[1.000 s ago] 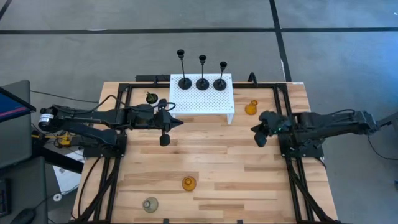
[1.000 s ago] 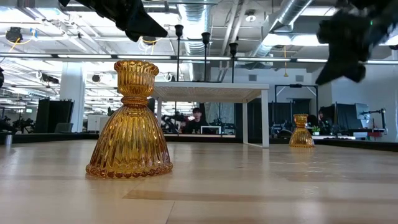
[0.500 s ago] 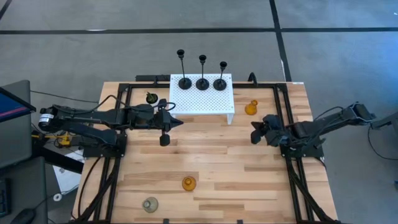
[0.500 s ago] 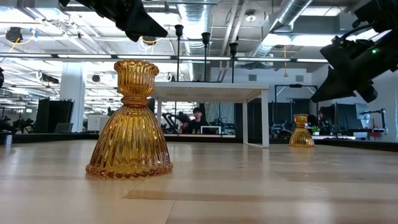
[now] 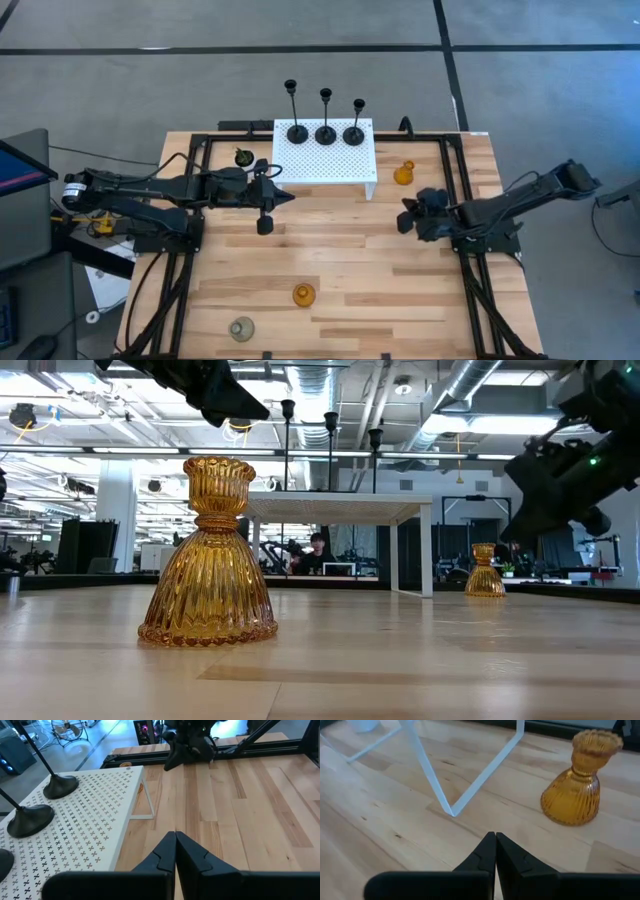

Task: Pick & Place candle stick holders
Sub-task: Put the top yellow glass candle holder on the shelf

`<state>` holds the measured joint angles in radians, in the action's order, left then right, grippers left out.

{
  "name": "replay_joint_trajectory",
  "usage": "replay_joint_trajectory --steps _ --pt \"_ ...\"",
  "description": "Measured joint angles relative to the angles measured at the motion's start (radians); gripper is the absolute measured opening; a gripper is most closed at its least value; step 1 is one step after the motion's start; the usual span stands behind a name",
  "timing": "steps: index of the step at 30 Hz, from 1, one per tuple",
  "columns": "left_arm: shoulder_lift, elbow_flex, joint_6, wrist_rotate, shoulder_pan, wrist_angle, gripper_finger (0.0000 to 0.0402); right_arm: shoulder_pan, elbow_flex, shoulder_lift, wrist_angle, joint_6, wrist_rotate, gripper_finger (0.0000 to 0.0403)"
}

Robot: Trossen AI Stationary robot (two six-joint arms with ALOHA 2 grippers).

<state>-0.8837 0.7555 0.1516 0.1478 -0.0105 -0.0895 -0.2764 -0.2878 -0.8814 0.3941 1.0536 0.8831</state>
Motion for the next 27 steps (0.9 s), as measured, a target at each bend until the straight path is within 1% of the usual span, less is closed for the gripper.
replay_joint_trajectory --steps 7,15,20,23,27 --pt "0.000 0.000 0.000 0.000 0.000 0.000 0.0008 0.020 0.000 -0.108 -0.018 0.014 -0.003 0.0000" --pt "0.000 0.000 0.000 0.000 0.000 0.000 0.0008 0.079 0.000 -0.175 -0.060 0.012 0.000 0.0000" --pt "0.000 0.000 0.000 0.000 0.000 0.000 0.0008 0.140 0.000 -0.220 -0.109 -0.068 0.004 0.0005" --pt "0.000 0.000 0.000 0.000 0.000 0.000 0.0008 0.171 0.000 -0.247 -0.155 -0.106 -0.002 0.0027" --pt "0.000 0.000 0.000 0.000 0.000 0.000 0.0008 0.204 0.000 -0.272 -0.191 -0.118 -0.014 0.0082"
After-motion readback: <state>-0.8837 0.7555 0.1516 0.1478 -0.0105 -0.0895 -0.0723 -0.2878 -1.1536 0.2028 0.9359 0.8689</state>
